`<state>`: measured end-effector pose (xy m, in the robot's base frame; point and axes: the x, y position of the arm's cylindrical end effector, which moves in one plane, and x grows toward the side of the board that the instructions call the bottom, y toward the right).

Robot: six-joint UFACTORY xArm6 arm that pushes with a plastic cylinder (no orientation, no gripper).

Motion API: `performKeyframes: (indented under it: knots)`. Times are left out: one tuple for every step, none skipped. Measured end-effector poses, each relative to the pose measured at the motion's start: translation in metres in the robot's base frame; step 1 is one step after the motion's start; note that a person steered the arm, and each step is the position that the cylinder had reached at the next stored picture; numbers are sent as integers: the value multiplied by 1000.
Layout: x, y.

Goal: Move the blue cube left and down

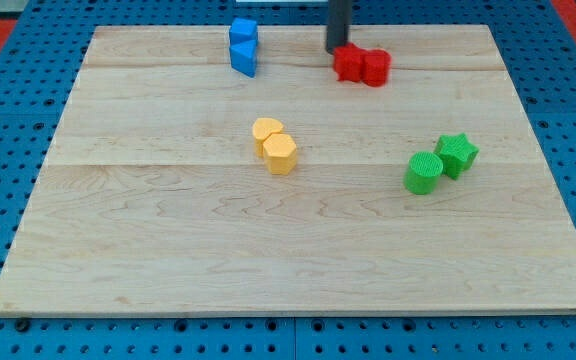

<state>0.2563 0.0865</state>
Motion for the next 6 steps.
performKeyframes:
  knots:
    - [1,-22]
    - [-22,-82]
    - [-64,-108]
    - [-62,-134]
    - [-65,-182]
    - [-56,-187]
